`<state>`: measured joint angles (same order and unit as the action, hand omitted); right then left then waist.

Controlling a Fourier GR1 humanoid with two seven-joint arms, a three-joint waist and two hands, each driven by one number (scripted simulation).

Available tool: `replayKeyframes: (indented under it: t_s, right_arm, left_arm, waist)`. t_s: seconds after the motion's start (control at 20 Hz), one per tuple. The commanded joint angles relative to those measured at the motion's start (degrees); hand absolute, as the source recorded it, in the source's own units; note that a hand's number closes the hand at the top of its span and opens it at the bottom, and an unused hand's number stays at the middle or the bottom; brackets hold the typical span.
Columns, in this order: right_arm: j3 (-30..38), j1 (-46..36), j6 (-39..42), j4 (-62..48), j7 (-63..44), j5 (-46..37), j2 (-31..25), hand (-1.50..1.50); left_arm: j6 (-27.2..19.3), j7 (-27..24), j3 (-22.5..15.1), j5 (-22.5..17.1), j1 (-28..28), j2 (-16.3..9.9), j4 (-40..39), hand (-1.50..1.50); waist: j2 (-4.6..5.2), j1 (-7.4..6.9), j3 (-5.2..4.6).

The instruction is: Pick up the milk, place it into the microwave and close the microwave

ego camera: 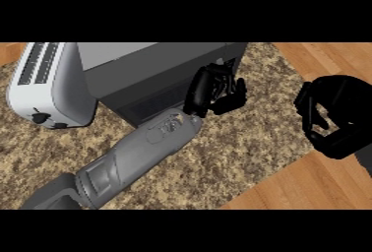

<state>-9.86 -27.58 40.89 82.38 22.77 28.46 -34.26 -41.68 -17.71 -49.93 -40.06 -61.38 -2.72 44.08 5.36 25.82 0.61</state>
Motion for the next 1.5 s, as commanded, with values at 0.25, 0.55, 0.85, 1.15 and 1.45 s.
replayKeyframes:
  t_s: [0.25,0.55,0.85,1.15,1.45]
  right_arm:
    - [-1.2,1.5,3.9,4.5,1.5,2.4,-0.3,1.5]
    - [-6.4,4.1,7.0,6.6,-3.4,2.1,-2.2,1.5]
    - [-8.8,7.2,5.3,9.7,-4.9,4.0,-0.3,1.5]
    - [-9.6,11.5,2.9,13.0,-5.4,4.8,0.6,1.5]
    - [-11.2,15.0,1.0,17.3,-5.7,4.4,1.9,1.5]
  left_arm:
    - [-0.1,-0.2,0.6,-0.7,-3.5,2.6,-2.8,1.5]
    - [-2.3,4.6,3.1,-4.7,-1.0,2.6,-4.9,1.5]
    - [0.9,3.0,15.6,-16.5,2.9,2.7,2.0,1.5]
    - [7.4,1.2,15.6,-20.9,6.3,2.7,0.2,1.5]
    - [14.5,-0.8,14.6,-24.2,8.6,1.1,-1.3,1.5]
  waist:
    - [0.59,2.37,0.08]
    - [1.66,-0.19,-0.22]
    - [1.66,-3.09,-1.25]
    - [1.17,-4.94,-1.01]
    - [0.73,-7.17,-1.06]
